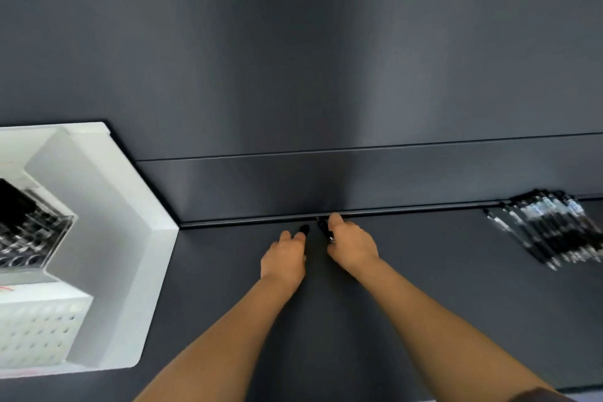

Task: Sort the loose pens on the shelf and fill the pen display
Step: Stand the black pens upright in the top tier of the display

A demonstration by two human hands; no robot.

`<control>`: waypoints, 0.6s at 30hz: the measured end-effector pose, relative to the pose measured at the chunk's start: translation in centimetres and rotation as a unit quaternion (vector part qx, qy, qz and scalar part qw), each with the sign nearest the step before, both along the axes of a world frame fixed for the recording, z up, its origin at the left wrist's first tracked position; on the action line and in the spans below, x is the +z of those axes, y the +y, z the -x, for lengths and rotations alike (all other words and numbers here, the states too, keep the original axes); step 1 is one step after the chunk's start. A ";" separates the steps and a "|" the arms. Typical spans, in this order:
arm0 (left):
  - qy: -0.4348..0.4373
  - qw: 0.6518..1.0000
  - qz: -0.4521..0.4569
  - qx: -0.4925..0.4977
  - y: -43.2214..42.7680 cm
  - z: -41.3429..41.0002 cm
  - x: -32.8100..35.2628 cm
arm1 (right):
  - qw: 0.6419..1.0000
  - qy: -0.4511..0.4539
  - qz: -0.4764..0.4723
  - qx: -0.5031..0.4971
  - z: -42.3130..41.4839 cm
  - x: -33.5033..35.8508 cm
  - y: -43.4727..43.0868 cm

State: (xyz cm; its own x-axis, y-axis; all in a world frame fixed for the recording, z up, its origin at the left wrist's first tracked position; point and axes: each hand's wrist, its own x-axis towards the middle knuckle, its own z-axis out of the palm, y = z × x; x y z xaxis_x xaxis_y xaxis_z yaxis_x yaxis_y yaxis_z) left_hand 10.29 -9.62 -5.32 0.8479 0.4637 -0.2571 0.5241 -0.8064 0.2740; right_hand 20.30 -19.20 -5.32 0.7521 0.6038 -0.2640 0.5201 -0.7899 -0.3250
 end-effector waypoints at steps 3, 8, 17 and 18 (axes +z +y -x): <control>-0.020 0.999 0.017 0.032 0.3 0.7 -0.1 | 0.998 0.049 -0.023 -0.025 0.0 0.3 -0.1; -0.101 0.978 0.144 0.110 1.6 1.6 0.8 | 0.984 0.129 -0.118 -0.036 0.5 1.5 1.0; -0.323 0.914 0.207 0.130 4.3 5.7 5.6 | 0.915 0.239 -0.325 -0.021 5.3 6.5 5.0; -0.343 0.908 0.202 0.131 4.8 6.3 6.2 | 0.906 0.246 -0.343 -0.021 6.0 7.1 5.7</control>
